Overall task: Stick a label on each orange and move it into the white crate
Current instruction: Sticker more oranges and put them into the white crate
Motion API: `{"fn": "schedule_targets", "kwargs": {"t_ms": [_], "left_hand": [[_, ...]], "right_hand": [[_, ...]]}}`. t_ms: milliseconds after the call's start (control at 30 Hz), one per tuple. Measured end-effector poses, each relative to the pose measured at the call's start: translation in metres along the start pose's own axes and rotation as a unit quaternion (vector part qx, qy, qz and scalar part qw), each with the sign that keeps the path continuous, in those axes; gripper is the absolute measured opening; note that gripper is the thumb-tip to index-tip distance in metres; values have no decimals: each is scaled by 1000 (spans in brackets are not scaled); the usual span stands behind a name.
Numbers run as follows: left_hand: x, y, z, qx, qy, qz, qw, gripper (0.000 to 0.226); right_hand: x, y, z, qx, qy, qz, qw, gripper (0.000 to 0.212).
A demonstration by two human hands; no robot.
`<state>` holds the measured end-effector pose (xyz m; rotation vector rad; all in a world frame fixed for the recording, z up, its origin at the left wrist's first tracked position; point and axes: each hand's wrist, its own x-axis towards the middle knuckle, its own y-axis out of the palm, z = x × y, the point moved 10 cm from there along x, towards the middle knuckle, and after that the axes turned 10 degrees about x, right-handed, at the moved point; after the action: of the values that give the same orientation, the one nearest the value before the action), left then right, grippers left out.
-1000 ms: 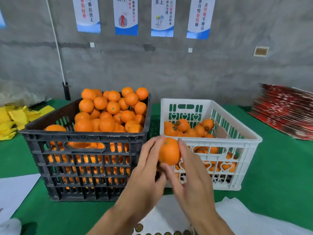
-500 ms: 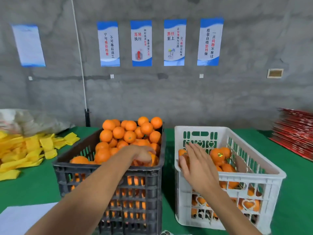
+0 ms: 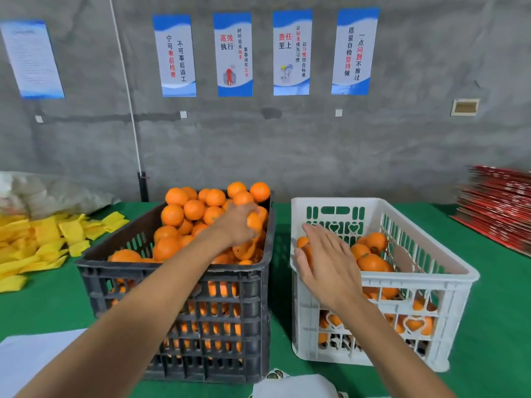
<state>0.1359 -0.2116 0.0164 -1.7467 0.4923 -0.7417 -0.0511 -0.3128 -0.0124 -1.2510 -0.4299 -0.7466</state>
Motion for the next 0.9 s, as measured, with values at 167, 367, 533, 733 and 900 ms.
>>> {"fn": "schedule_targets", "kwargs": {"t_ms": [167, 367, 533, 733, 900], "left_hand": [[-122, -61, -37, -169, 153, -315, 921, 59], [-214, 15, -47, -178, 207, -333, 903, 81], [-227, 132, -18, -213, 172, -132, 953, 79], [-234, 198, 12, -194, 167, -15, 967, 77], [-233, 202, 17, -253, 153, -15, 955, 79]], "right_hand": [[-20, -30, 57, 257, -65, -49, 963, 54], [-87, -11, 69, 376, -46, -20, 925, 62], [-161, 72, 36, 360, 43, 148, 920, 65], [-212, 127, 19, 308, 64, 329, 891, 89], [-217, 123, 14, 278, 77, 341, 895, 92]]}}
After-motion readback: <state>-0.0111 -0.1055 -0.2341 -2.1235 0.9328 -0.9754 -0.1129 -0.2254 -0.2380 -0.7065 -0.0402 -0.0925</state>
